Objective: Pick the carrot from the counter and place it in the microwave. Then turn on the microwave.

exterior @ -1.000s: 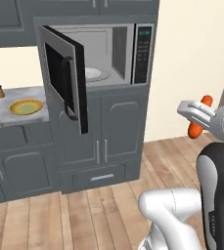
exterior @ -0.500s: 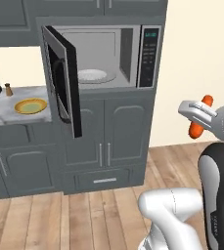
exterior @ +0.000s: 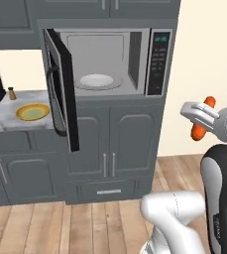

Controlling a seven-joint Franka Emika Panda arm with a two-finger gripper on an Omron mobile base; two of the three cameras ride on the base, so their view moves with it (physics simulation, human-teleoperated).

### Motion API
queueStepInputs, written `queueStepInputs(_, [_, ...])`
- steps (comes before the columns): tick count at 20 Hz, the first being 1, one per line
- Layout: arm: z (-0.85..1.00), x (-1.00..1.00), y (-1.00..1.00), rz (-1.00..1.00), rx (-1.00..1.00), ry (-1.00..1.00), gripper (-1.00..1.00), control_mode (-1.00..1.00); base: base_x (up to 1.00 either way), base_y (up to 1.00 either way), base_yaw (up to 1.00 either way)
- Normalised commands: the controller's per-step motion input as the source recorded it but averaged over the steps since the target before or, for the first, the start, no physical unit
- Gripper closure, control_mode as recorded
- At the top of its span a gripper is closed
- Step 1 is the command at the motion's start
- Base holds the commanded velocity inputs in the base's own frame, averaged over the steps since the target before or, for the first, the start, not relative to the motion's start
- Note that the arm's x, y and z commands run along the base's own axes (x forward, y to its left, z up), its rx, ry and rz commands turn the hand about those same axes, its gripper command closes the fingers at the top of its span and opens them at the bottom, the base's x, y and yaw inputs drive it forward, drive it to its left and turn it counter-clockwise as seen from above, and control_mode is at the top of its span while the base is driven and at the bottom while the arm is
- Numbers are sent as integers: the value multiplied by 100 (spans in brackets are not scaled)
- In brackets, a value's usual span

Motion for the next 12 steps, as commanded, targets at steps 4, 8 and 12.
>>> queueStepInputs(4, [0,0,0,0,0,0,100,100,44,-27,16])
queueStepInputs(8, [0,0,0,0,0,0,100,100,43,-37,16])
queueStepInputs(12, [0,0,0,0,0,0,100,100,40,-39,16])
